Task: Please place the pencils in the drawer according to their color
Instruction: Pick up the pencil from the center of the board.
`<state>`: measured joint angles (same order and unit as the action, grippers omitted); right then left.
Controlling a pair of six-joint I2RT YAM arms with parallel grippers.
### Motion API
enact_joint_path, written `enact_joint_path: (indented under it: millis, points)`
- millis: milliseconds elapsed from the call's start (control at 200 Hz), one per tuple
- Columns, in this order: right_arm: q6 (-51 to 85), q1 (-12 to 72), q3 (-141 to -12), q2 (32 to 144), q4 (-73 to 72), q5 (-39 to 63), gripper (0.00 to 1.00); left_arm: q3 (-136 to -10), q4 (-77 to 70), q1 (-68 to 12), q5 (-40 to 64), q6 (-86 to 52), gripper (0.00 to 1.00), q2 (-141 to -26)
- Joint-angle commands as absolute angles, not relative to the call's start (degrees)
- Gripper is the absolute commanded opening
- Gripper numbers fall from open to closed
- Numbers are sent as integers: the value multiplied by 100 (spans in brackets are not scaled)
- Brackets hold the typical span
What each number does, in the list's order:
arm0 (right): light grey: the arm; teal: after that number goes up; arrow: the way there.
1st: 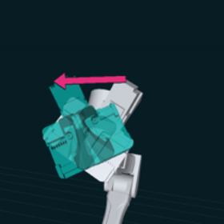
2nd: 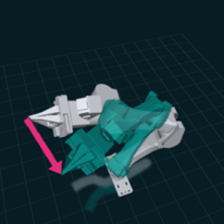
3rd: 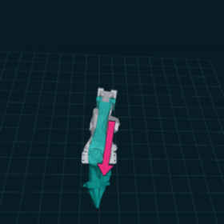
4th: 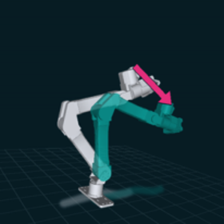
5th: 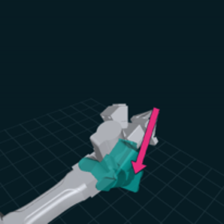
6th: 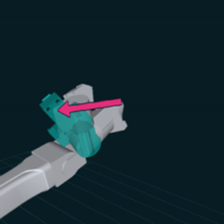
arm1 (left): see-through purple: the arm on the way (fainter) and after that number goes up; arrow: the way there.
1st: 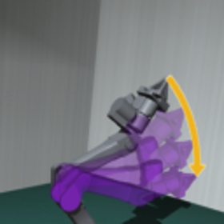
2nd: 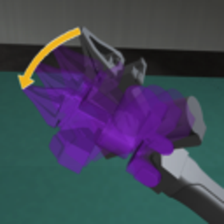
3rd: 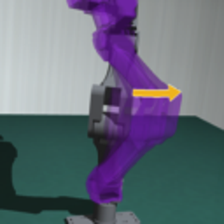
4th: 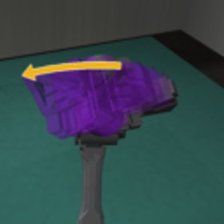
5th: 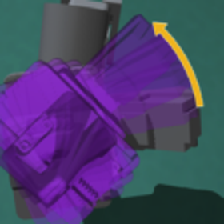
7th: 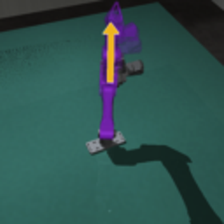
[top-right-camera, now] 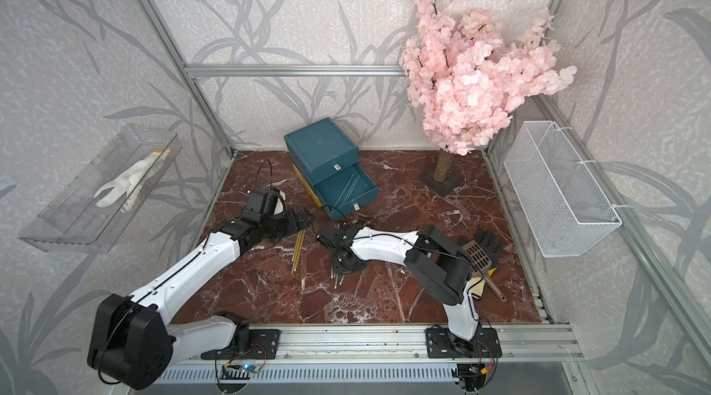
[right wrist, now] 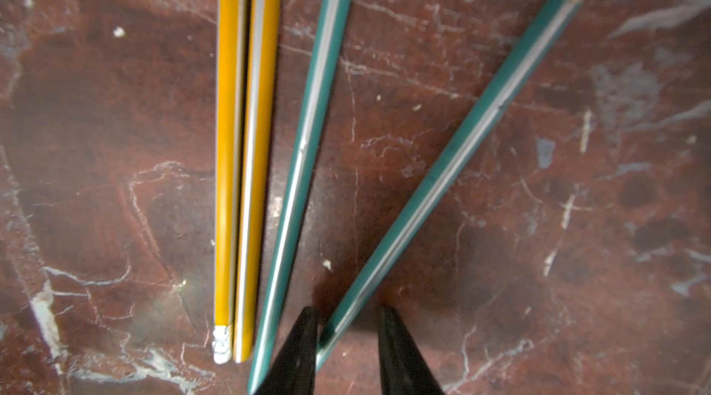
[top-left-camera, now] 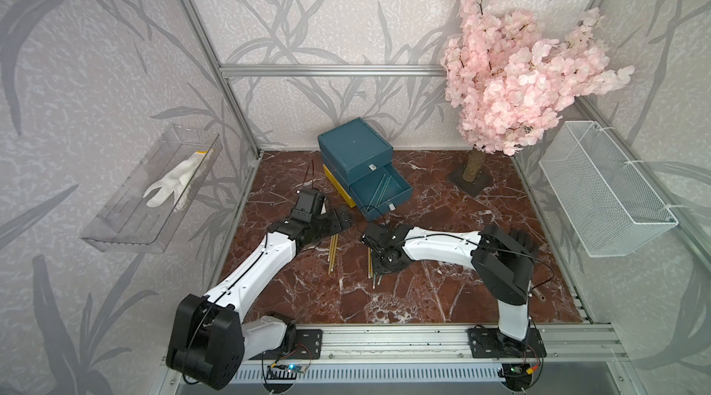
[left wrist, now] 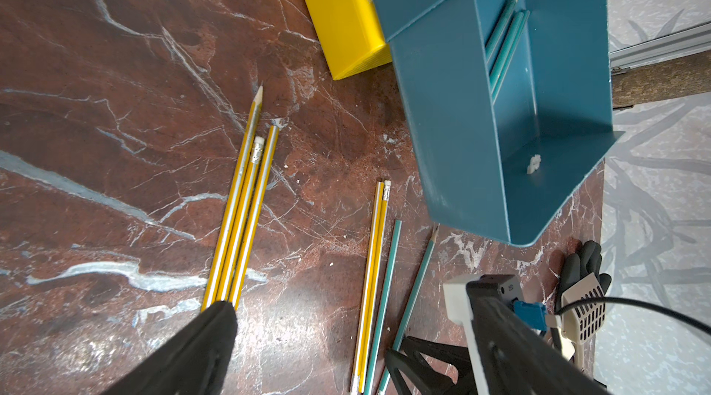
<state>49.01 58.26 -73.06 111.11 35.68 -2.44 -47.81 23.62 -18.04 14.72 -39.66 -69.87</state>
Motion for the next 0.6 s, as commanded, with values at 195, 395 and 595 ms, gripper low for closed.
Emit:
enact_joint_path:
  millis: [195,395,595]
  points:
    - [4961,5602,-6731,10840,4107,-573,29,-4732,2307,-1829,1484,-3991,100,-7044]
    - [4961,5407,-6465,10701,4125,-633,28,-4738,2309,-1837,1485,-3991,100,-7060]
    - [4974,5357,-6491,10877,4033,-513,25,-4754,2301,-1837,1494,-3999,100,-7094]
